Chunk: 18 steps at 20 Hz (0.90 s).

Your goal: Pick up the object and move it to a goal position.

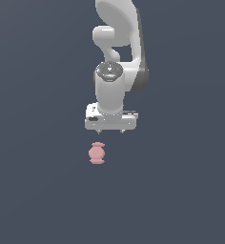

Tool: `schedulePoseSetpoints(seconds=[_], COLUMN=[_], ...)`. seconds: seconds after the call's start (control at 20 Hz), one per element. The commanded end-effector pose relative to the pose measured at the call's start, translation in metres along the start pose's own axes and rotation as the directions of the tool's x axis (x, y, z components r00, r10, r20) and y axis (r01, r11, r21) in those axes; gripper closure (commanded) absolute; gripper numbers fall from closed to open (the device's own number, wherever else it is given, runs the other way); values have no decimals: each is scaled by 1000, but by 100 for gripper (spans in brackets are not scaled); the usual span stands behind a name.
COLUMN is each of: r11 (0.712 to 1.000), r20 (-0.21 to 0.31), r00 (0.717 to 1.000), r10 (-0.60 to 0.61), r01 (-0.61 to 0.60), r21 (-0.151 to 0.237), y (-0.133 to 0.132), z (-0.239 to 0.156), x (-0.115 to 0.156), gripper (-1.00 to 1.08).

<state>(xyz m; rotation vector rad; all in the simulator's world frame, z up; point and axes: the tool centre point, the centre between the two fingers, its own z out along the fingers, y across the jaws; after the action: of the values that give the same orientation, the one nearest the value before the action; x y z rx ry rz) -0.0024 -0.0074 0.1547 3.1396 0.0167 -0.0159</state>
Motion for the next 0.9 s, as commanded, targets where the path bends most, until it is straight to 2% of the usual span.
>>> schedulePoseSetpoints(seconds=[0.0,0.4,0.85], r11=[1000,1000,1000], r20=[0,7,6], r00=[1000,1000,1000], r10=[0,16,15], r01=[0,-16,-15], r21=[0,-18,-17], y=[0,23,26], z=[0,-11,-6], x=[0,-5,-2], gripper=[-92,-92,-92])
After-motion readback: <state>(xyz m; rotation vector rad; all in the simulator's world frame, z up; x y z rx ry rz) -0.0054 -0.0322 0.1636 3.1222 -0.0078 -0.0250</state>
